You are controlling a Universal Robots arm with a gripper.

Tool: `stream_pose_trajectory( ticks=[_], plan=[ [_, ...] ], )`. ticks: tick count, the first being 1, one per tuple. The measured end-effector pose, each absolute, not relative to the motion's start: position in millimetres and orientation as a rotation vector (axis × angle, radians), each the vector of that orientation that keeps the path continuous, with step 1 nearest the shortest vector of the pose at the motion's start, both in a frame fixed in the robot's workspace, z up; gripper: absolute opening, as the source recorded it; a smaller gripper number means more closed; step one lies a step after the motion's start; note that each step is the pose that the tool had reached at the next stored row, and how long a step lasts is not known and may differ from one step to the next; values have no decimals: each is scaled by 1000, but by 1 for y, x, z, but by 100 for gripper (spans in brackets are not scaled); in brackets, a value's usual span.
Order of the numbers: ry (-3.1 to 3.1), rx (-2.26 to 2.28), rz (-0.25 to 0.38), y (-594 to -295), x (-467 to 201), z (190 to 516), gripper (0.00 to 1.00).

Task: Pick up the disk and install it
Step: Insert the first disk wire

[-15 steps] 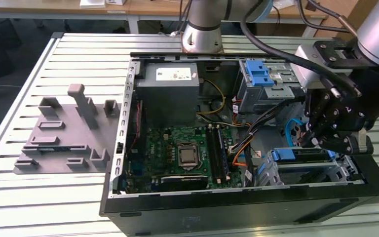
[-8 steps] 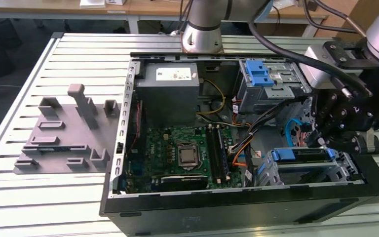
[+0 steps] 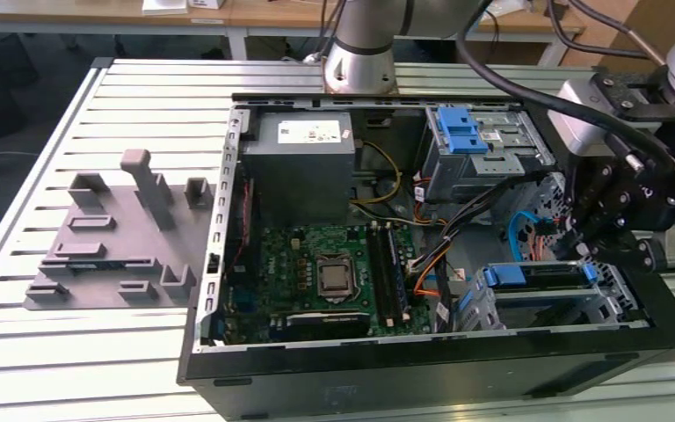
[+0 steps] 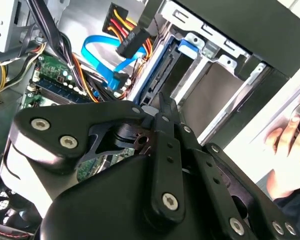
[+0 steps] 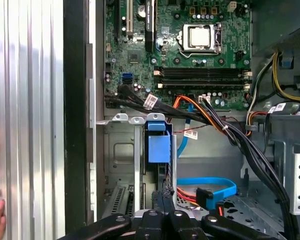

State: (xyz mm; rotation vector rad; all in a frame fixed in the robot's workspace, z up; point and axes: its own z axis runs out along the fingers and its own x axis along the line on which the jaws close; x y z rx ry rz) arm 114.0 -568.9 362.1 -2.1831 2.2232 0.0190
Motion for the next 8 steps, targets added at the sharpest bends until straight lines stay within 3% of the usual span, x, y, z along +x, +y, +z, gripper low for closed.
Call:
stream_pose_trajectory(
  ticks=[8],
  plan=[
    [2223,-2183,19,-559,124,362,11]
  ],
)
